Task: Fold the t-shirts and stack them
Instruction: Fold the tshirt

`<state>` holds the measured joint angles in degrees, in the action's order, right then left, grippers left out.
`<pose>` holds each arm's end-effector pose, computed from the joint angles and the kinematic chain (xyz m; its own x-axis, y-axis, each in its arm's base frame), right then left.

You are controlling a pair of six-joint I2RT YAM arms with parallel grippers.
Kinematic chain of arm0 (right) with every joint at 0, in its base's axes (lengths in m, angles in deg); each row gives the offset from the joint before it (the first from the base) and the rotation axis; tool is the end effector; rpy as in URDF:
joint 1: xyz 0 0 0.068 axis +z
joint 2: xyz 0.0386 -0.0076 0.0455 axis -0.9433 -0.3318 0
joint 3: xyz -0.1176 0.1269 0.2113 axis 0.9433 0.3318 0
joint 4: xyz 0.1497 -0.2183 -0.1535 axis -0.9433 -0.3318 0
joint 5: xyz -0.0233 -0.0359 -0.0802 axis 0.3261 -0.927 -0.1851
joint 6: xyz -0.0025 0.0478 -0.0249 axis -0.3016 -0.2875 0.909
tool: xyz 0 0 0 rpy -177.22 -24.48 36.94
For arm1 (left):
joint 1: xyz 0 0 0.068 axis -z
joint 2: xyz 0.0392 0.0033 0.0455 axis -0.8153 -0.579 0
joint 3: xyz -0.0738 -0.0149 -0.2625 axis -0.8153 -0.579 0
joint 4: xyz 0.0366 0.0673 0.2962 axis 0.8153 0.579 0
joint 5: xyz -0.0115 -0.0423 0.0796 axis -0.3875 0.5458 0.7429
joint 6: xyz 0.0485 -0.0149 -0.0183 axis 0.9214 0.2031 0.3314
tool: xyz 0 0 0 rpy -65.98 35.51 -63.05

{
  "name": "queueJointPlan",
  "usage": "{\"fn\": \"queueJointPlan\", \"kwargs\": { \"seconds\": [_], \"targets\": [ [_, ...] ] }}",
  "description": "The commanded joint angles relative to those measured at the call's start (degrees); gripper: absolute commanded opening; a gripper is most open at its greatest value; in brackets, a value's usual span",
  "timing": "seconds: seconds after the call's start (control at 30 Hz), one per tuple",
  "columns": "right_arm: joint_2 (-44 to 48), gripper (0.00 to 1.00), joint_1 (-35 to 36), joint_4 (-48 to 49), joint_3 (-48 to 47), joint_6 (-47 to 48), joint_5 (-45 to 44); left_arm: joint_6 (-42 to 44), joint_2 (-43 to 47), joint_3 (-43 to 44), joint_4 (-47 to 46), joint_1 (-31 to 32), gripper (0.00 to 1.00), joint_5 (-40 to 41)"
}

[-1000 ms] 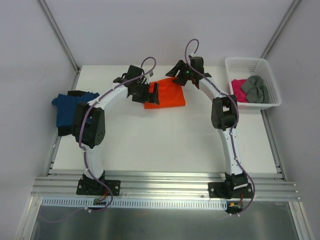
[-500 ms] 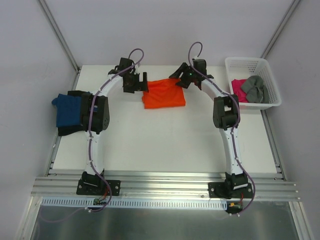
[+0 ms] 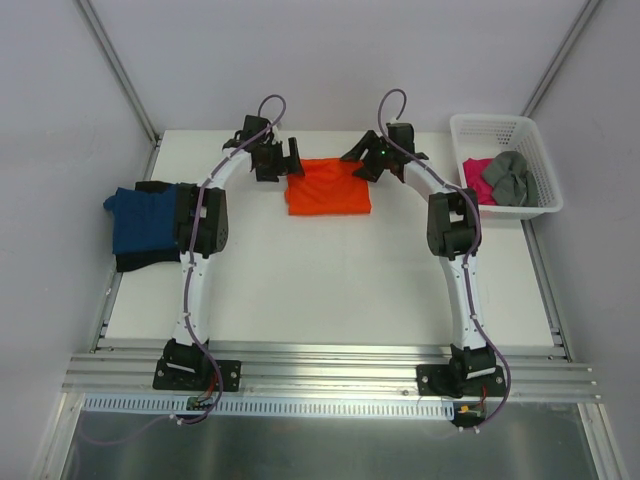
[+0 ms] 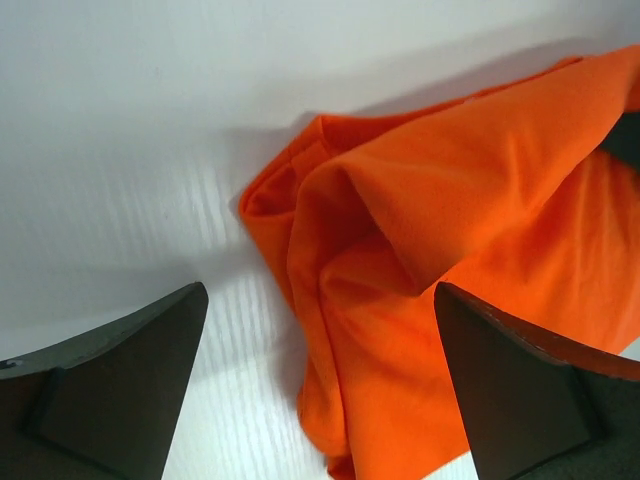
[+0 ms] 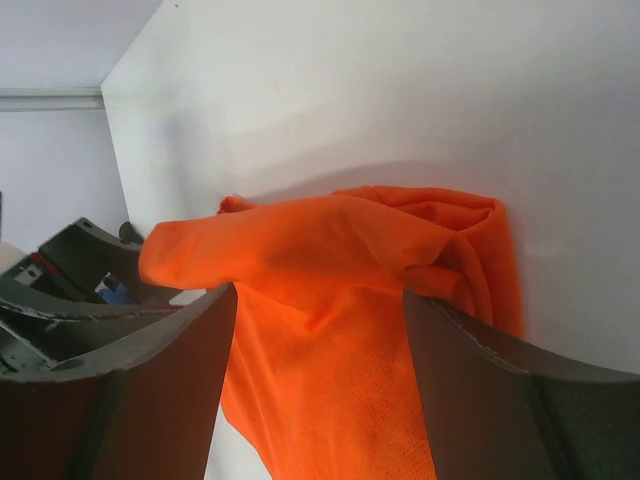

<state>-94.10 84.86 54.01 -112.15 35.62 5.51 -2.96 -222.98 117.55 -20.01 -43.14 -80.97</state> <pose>0.6020 0.1699 0.1395 -0.7290 0.3265 -0.6016 -0.2490 0.6922 0.6774 0.5794 -0.1305 0.1646 -0.7714 -0.1211 -0.6247 0.2225 0.8684 -0.4431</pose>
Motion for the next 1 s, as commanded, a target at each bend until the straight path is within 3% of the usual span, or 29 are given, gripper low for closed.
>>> {"fn": "queueJointPlan", "kwargs": {
  "seconds": [0.0, 0.2, 0.5, 0.73, 0.87, 0.9, 0.97],
  "targets": [
    [4.0, 0.71, 0.9, 0.5, 1.5, -1.0, 1.3, -4.0, -2.7, 3.4, -1.7, -0.9, 0.99, -2.0],
    [4.4, 0.71, 1.5, 0.5, 1.9, -0.8, 1.3, -9.4, -5.7, 2.7, -3.2, -0.9, 0.97, -6.9],
    [3.7, 0.71, 2.1, -0.1, 2.0, -0.6, 1.0, -17.1, -6.9, -3.2, -7.4, -0.1, 0.79, -17.7],
    [3.4, 0.71, 2.5, 0.3, 1.8, -1.0, 0.9, -17.4, -7.7, -3.0, -8.7, -0.1, 0.68, -18.9],
    [3.5, 0.71, 2.5, 0.4, 1.8, -0.9, 0.9, -17.0, -7.6, -3.0, -8.6, -0.2, 0.57, -18.5],
    [3.5, 0.71, 2.5, 0.3, 1.9, -0.8, 0.9, -17.0, -7.5, -3.1, -8.6, -0.3, 0.44, -18.5],
    [3.6, 0.71, 2.4, 0.3, 1.9, -0.7, 0.9, -16.8, -7.0, -3.2, -8.6, -0.2, 0.31, -18.0]
  ]
}}
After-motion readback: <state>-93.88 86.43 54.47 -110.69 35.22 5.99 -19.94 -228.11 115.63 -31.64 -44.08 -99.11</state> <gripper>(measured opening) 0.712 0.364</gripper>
